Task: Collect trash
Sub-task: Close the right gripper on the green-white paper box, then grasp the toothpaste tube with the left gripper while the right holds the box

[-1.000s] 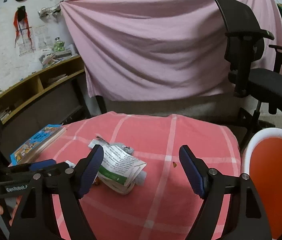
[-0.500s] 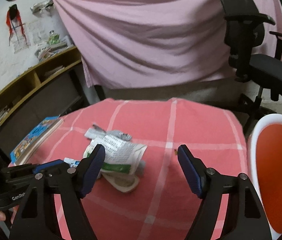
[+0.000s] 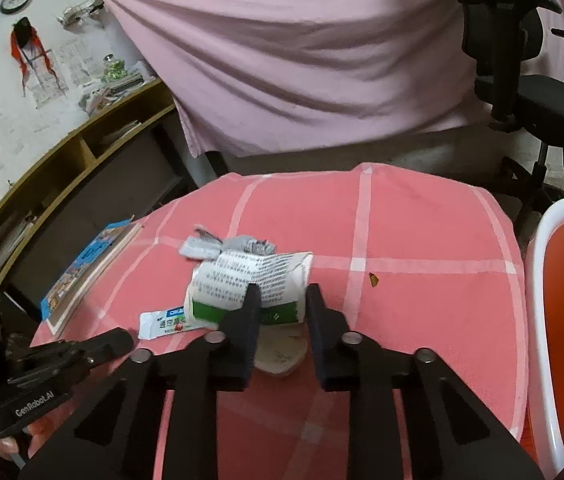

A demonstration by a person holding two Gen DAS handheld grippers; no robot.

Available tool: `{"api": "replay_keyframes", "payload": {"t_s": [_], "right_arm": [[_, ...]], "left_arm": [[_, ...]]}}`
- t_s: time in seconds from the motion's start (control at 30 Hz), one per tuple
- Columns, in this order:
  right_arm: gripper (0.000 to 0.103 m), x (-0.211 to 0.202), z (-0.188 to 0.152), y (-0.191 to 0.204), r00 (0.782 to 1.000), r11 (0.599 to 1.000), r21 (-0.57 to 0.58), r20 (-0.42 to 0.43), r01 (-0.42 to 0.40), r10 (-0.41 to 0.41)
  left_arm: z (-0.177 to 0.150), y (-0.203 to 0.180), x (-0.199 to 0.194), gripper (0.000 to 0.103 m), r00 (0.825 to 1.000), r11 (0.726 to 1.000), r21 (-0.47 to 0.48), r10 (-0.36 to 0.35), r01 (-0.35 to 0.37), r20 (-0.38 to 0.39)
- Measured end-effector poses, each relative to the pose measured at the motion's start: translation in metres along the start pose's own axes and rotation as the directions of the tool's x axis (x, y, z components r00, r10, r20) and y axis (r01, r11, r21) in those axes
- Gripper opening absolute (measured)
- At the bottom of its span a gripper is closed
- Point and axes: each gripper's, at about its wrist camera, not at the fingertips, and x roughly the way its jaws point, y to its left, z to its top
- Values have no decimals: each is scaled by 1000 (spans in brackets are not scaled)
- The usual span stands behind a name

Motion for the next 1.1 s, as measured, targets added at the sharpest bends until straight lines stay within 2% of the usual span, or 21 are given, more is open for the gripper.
{"api": "replay_keyframes", "payload": {"t_s": [0.3, 0.43, 0.6, 0.7, 0.8, 0.9, 1.0, 1.03, 1.1], "right_arm": [[10, -18, -1, 3, 994, 998, -10, 92, 57, -56], [9, -28, -2, -6, 987, 995, 21, 122, 101, -103], [9, -36, -3, -18, 982, 991, 65, 143, 117, -125], [9, -36, -3, -24, 984, 990, 90, 135, 108, -120], [9, -35, -3, -29, 986, 989, 110, 128, 96, -110], [9, -34, -4, -32, 987, 987, 130, 117, 91, -106], [9, -33, -5, -34, 989, 986, 142, 109, 85, -101], [9, -33, -5, -34, 989, 986, 142, 108, 85, -101], [9, -32, -6, -33, 989, 986, 139, 103, 87, -102]], "left_arm": [[3, 11, -4, 0, 1000, 999, -51, -14, 15, 14], [14, 5, 4, 2, 998, 998, -12, -56, 56, -1], [24, -8, 17, 32, 995, 993, 57, -102, 103, -24], [28, -18, 25, 41, 993, 987, 116, -109, 113, -42], [28, -25, 40, 41, 989, 981, 155, -97, 113, -111], [26, -30, 40, 41, 987, 971, 203, -103, 127, -122], [20, -36, 42, 40, 988, 965, 239, -79, 109, -132], [19, -38, 43, 38, 988, 962, 251, -75, 108, -135], [15, -41, 45, 18, 989, 958, 274, -46, 83, -139]]}}
